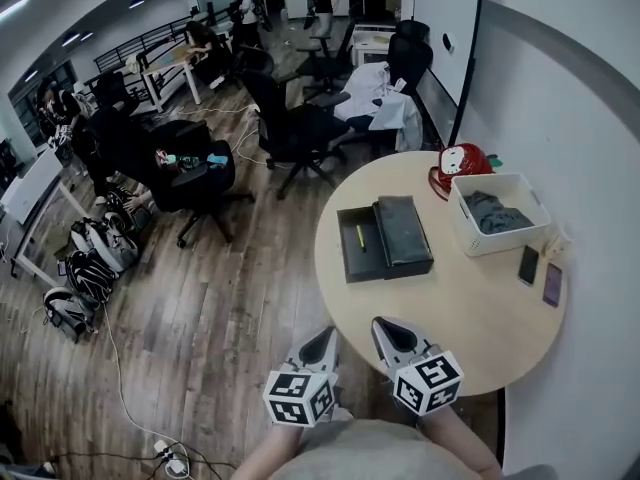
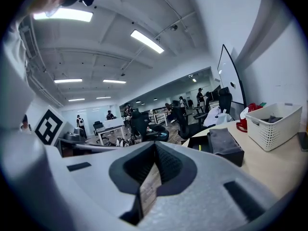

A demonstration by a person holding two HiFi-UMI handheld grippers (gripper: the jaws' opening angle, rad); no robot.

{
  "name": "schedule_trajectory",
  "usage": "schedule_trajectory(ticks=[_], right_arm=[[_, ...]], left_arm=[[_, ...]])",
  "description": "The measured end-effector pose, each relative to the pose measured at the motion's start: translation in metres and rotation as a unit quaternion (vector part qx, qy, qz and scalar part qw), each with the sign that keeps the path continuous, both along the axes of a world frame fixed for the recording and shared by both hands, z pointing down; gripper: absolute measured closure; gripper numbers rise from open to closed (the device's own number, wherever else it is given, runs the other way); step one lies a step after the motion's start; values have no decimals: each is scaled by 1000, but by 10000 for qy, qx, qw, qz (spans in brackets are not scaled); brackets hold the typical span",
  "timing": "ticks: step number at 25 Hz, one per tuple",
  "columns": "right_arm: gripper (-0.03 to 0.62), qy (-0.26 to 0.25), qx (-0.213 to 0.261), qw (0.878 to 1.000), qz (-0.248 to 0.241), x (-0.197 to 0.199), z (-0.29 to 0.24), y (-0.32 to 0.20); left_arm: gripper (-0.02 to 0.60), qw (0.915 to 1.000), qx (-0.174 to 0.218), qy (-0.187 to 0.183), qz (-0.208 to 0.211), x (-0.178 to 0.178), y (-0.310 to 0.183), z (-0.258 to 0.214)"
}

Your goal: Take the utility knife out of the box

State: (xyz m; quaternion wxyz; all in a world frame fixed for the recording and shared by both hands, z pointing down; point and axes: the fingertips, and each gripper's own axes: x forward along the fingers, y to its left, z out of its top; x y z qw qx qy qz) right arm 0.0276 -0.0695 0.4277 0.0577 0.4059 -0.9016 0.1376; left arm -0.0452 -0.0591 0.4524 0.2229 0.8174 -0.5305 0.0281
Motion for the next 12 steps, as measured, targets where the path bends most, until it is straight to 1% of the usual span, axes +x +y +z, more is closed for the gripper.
schedule_trajectory(ticks=[8, 12], right_arm=[[594, 64, 67, 9999, 111, -42, 4, -53], [594, 133, 127, 9997, 180, -57, 5, -74]], left_arm=[[578, 9999, 52, 37, 81, -44, -50, 6], [578, 9998, 41, 34, 185, -57, -67, 12]])
